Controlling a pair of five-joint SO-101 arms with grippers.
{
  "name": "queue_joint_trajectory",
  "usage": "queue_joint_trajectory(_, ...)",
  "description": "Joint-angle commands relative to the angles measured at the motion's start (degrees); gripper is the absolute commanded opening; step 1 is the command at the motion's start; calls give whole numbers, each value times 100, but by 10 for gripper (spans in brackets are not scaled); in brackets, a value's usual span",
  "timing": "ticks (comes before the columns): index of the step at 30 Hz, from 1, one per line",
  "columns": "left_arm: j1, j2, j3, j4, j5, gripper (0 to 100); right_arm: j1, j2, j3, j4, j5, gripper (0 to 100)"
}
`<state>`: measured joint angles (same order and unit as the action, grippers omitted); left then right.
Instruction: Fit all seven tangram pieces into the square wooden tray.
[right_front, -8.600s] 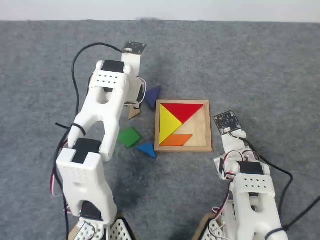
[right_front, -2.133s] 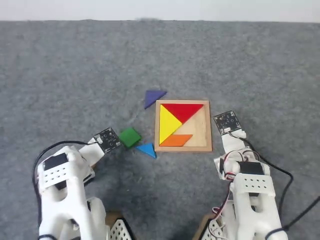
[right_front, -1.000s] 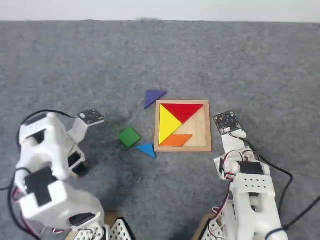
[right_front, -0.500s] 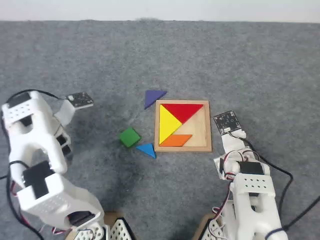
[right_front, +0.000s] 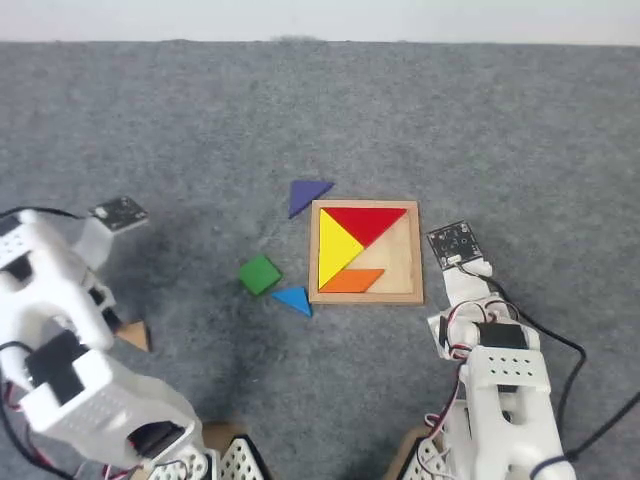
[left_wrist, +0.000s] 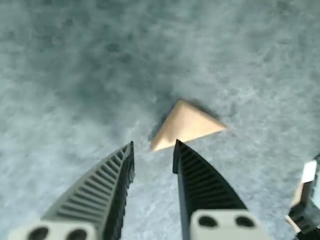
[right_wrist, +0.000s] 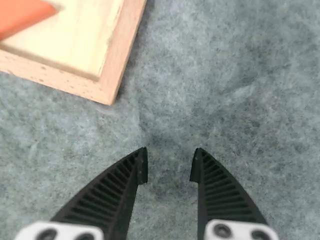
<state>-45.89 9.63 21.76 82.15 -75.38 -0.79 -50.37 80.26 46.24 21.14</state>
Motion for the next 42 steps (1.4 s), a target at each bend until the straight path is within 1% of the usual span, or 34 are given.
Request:
queue_joint_trajectory(1,105,-53,189,-79,-132,128,-40,-145,-26,-145,70,158)
queue_joint_trajectory(7,334,0,479,-167,-149,160,-40,-145,-26,-145,70,158)
queue_joint_trajectory(10,519,70,734,-686,-70,163,-40,-145,-26,-145,70,158)
queue_joint_trajectory(12,615,211,892,-1081,211,163,-40,-145,-26,-136,70,158)
queue_joint_trajectory(14,668,378,919,-1257,325,163,-40,-145,-26,-136,70,158)
queue_joint_trajectory(17,624,431,866,-1002,273,158,-40,-145,-26,-136,70,158)
queue_joint_trajectory(23,202,431,585,-132,-308,134,-40,-145,-26,-145,79,158)
queue_joint_trajectory(28,-79,431,259,264,-360,134,-40,-145,-26,-145,79,158)
queue_joint_trajectory(33,-316,492,268,290,-703,130,-40,-145,-26,-145,79,158)
queue_joint_trajectory(36,-334,492,277,316,-712,129,-40,-145,-26,-145,79,158)
queue_joint_trajectory(40,-290,492,585,264,-721,89,-40,-145,-26,-145,79,158)
queue_joint_trajectory(42,-246,431,708,-9,-686,88,-40,-145,-26,-145,79,158)
